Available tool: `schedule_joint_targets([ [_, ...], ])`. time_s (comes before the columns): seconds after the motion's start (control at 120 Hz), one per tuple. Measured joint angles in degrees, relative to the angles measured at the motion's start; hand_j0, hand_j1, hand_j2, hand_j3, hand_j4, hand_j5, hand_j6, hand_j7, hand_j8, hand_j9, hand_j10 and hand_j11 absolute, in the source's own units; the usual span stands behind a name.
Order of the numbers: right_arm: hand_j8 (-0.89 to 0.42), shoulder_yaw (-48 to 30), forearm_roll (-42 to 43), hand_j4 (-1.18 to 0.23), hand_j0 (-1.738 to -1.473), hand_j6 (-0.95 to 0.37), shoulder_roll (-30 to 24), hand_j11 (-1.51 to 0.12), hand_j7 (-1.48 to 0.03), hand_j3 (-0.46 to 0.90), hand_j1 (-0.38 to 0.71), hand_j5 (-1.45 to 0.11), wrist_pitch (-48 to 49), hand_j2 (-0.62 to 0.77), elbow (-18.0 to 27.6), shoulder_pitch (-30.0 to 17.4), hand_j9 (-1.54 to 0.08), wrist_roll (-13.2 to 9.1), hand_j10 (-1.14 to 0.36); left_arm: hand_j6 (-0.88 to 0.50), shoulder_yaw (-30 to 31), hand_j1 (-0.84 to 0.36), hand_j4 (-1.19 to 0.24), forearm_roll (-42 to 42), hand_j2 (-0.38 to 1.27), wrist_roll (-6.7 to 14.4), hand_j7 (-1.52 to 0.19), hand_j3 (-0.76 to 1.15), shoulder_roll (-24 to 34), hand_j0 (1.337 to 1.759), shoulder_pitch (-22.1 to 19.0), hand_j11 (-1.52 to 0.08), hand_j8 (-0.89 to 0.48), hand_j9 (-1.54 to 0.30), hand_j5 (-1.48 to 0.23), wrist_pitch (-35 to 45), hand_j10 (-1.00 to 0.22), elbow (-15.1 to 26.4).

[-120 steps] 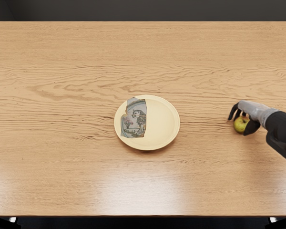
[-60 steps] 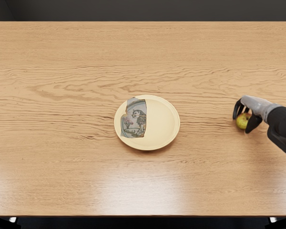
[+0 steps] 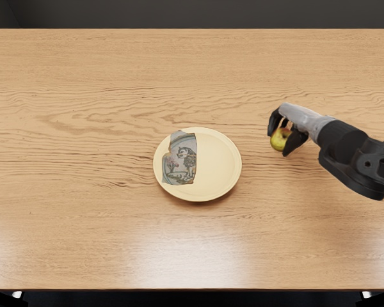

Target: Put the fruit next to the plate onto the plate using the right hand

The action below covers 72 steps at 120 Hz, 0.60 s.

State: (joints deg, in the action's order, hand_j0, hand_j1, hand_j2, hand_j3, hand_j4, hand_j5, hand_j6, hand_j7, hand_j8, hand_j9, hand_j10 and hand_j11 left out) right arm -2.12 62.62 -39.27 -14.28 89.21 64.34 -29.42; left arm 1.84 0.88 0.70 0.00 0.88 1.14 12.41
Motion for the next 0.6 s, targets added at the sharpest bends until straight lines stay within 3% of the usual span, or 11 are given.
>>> schedule_joint_targets([
  [0.492, -0.32, -3.62, -0.07, -0.74, -1.658, -0.43, 12.18, -1.10, -1.02, 0.00, 0.31, -1.12, 0.08, 0.40, 0.34, 0.94, -1.09, 0.73, -0.59, 0.00, 0.01, 0.35, 0.00, 0.00, 0.00, 0.00, 0.00, 0.00, 0.00, 1.658, 0.00, 0.00, 0.00, 0.00, 0.00, 0.00, 0.00, -0.01],
  [0.6, -0.35, -3.39, 0.14, -0.74, -1.657, -0.45, 13.14, -1.08, -1.02, 0.00, 0.29, -1.10, -0.06, 0.35, -0.01, 0.67, -1.07, 0.74, -0.61, 0.00, 0.01, 0.35, 0.00, 0.00, 0.00, 0.00, 0.00, 0.00, 0.00, 1.658, 0.00, 0.00, 0.00, 0.00, 0.00, 0.00, 0.00, 0.00],
])
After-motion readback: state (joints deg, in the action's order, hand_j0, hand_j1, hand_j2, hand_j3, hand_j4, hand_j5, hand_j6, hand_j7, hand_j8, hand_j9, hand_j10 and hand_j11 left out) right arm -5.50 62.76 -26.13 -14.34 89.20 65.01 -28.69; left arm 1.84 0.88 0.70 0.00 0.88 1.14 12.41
